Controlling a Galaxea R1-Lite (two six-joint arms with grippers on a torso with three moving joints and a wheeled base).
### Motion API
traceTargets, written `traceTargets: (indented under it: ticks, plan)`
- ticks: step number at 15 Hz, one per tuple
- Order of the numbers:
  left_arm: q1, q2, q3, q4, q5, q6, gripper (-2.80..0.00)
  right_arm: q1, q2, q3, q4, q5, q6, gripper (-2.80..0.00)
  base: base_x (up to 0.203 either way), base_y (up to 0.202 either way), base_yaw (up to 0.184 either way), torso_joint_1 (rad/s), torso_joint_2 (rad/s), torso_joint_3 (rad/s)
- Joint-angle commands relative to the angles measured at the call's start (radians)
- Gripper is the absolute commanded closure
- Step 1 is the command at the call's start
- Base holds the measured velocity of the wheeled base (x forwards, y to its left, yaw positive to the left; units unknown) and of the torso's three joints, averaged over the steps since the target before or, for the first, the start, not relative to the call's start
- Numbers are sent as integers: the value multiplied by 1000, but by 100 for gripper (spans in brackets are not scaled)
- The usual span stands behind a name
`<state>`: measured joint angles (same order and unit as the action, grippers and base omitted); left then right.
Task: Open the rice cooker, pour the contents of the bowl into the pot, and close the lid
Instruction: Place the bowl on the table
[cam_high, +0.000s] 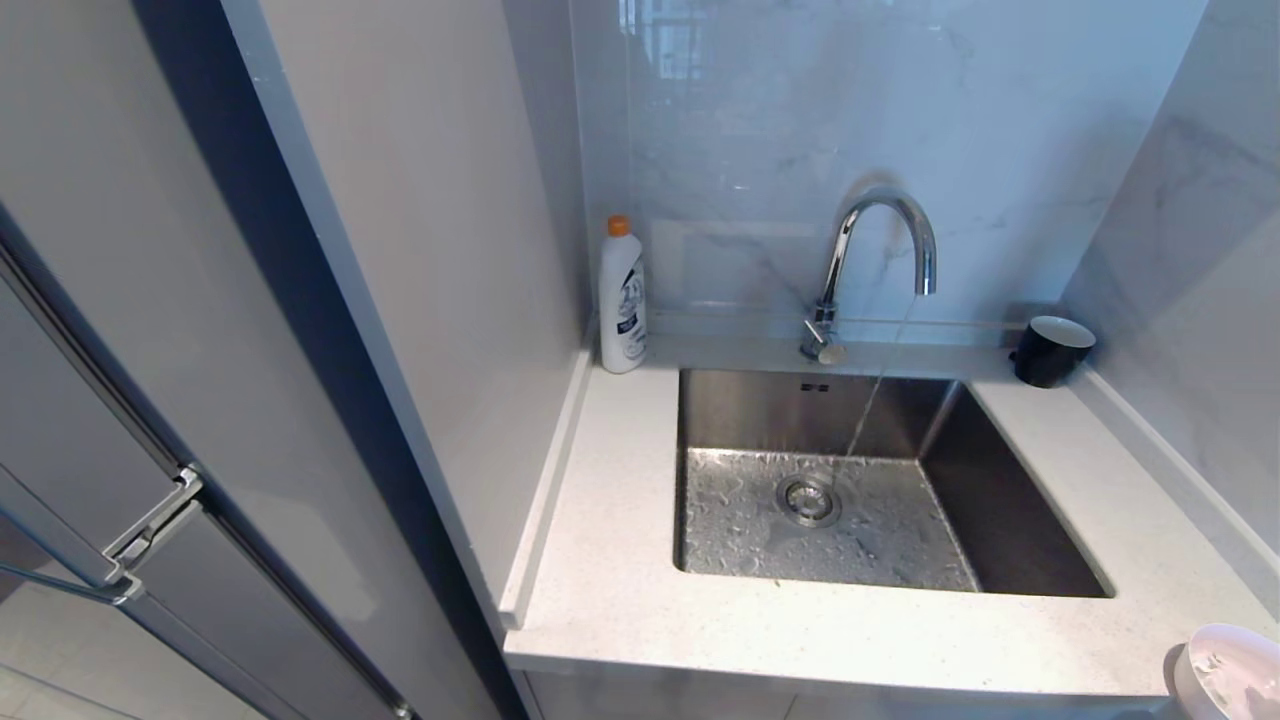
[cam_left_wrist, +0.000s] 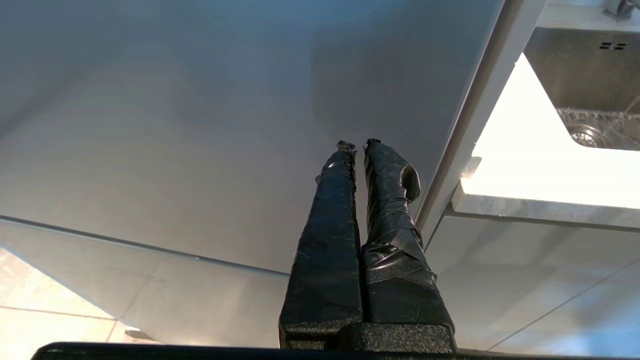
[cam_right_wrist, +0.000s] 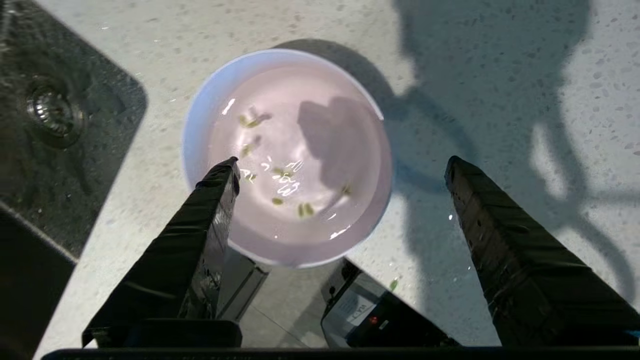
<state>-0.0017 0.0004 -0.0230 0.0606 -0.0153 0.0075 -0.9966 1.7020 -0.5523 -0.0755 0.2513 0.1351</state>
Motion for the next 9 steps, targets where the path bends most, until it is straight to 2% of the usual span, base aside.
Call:
traceTargets:
  ticks: [1, 4, 6, 9]
  plan:
    - [0, 1, 0, 1, 0, 0, 0, 16, -108, -35, 80, 13, 2, -280, 0, 0, 0, 0, 0, 0]
    - [0, 1, 0, 1, 0, 0, 0, 82, -190, -206, 320, 46, -13, -280, 0, 0, 0, 0, 0, 0]
    - [0, 1, 0, 1, 3, -10, 0, 135, -231, -304, 434, 53, -132, -280, 0, 0, 0, 0, 0, 0]
    - [2, 1, -2, 1, 9, -12, 0, 236, -254, -333, 470, 51, -269, -280, 0, 0, 0, 0, 0, 0]
